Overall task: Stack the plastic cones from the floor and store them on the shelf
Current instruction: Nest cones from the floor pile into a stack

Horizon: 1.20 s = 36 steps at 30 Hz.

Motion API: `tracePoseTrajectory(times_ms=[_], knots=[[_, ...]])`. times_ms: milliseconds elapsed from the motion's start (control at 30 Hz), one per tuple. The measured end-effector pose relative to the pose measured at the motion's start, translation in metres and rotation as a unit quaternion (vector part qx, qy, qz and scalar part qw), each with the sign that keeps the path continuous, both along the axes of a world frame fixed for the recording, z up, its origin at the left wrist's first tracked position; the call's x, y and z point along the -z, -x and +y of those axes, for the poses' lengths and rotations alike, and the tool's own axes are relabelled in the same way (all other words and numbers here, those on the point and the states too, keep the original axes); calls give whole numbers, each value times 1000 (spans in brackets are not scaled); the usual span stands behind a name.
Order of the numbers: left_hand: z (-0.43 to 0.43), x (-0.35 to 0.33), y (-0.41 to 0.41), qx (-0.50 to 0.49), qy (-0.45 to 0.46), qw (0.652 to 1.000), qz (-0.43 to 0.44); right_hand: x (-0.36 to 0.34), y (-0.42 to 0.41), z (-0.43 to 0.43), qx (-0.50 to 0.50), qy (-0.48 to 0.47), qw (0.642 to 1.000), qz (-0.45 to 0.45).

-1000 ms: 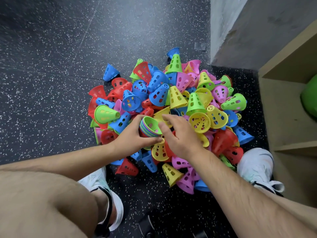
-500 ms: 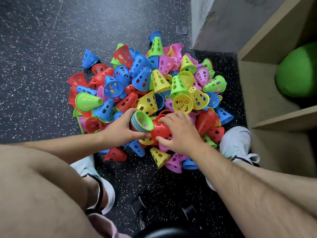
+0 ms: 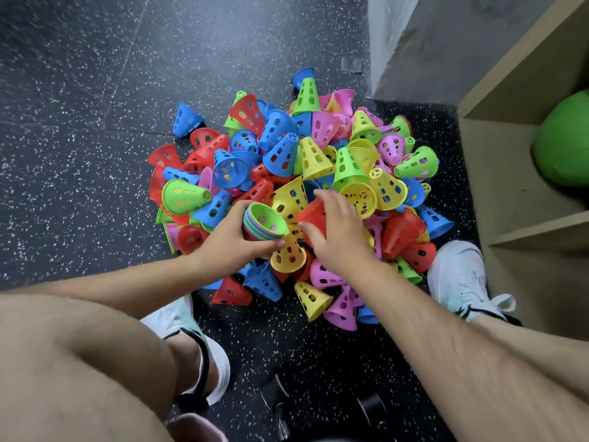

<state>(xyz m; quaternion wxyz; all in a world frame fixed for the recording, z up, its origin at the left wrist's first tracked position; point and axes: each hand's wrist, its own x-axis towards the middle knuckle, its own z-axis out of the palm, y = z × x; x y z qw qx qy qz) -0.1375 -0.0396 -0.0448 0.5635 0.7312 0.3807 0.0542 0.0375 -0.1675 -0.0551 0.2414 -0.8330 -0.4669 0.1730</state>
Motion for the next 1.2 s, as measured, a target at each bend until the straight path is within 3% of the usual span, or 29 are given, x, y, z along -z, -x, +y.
tracePoseTrajectory(times_ms=[100, 300, 767, 900, 967, 1100, 1200], knots=[[0, -3, 0, -5, 5, 1000, -3, -11, 2, 7, 94, -82, 986, 107], [0, -4, -1, 8, 24, 1000, -7, -33, 12, 21, 87, -155, 975, 135], [-5, 3, -9, 34, 20, 999, -7, -12, 24, -6, -26, -27, 987, 155], [-9, 5, -15, 54, 27, 998, 8, -3, 7, -18, 34, -50, 996, 72], [-11, 5, -19, 59, 35, 998, 12, 4, -1, -22, 59, -17, 998, 13], [-12, 7, -21, 68, 41, 997, 17, 12, -8, -26, 36, 68, 996, -41], [-12, 6, -21, 71, 45, 996, 24, 14, -5, -25, 32, 61, 996, -63]])
